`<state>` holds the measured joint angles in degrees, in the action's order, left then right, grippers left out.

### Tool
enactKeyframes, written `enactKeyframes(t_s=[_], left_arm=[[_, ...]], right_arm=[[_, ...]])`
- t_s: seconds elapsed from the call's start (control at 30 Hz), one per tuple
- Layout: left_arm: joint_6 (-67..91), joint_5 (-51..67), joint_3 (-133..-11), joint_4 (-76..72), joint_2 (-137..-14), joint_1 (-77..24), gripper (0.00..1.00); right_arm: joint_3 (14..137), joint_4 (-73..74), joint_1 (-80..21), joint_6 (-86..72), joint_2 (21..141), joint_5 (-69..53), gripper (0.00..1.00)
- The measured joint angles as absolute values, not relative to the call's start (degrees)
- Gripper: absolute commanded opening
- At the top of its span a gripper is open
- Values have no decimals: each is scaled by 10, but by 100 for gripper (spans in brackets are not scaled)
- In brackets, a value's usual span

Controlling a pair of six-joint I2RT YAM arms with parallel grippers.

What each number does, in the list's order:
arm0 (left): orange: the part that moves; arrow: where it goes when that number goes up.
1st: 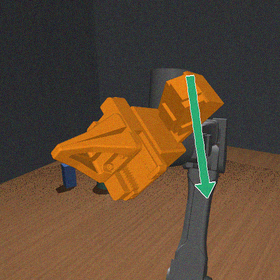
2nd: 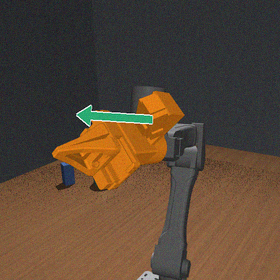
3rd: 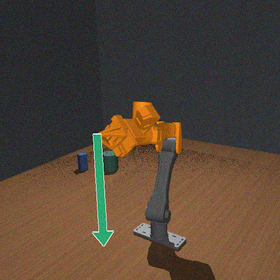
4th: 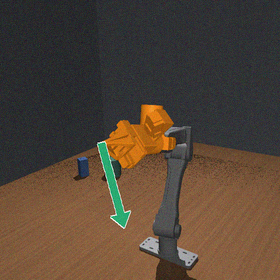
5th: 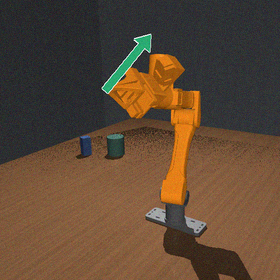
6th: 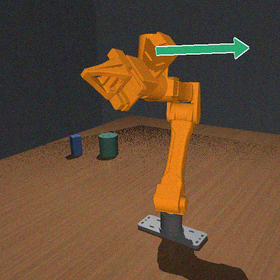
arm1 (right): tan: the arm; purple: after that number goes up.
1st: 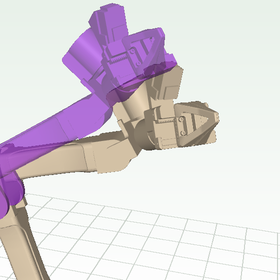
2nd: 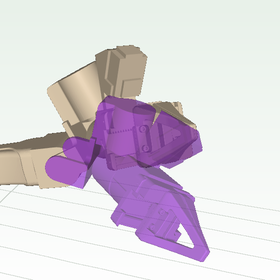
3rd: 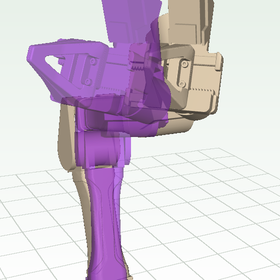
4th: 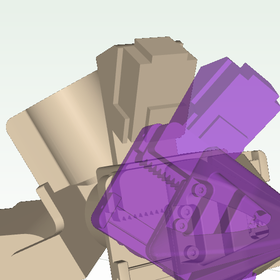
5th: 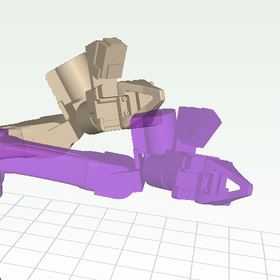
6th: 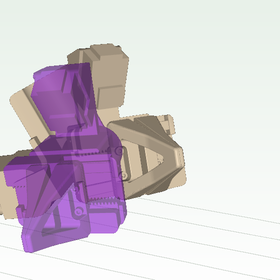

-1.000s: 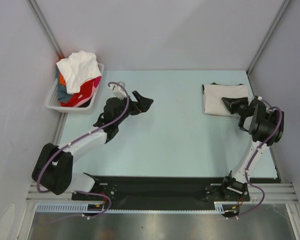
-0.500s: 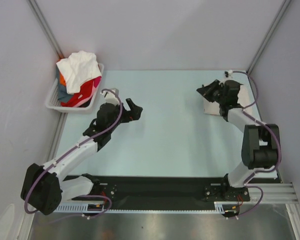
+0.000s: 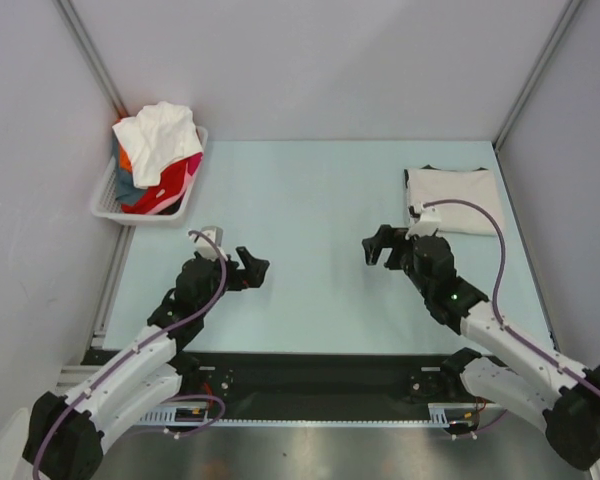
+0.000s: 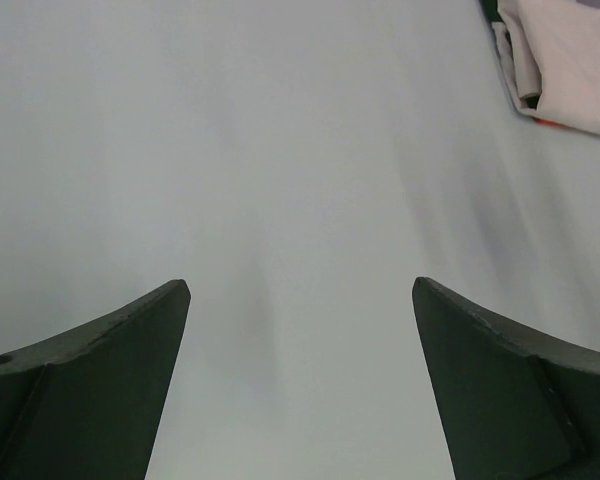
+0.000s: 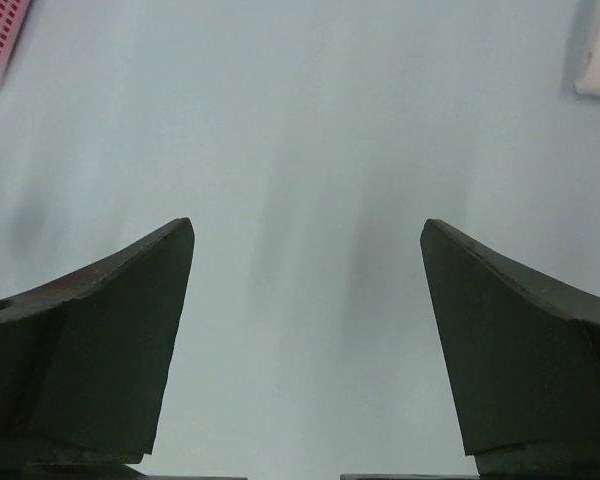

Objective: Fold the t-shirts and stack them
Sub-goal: Reset both grippers

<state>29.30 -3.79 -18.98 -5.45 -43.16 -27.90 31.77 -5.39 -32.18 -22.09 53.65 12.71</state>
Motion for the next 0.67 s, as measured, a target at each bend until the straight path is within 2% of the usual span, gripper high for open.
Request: enactKeyframes(t_s=[0.13, 0.3, 0.67], left_arm=[[283, -27, -143, -43, -370, -281, 100], [280, -28, -128, -27, -328, -281, 100], [280, -28, -122, -39, -361, -282, 100]], right_arm=[[258, -28, -332, -223, 456, 161, 100], [191, -12, -332, -234, 433, 178, 100], [174, -20, -336, -239, 428, 184, 100]])
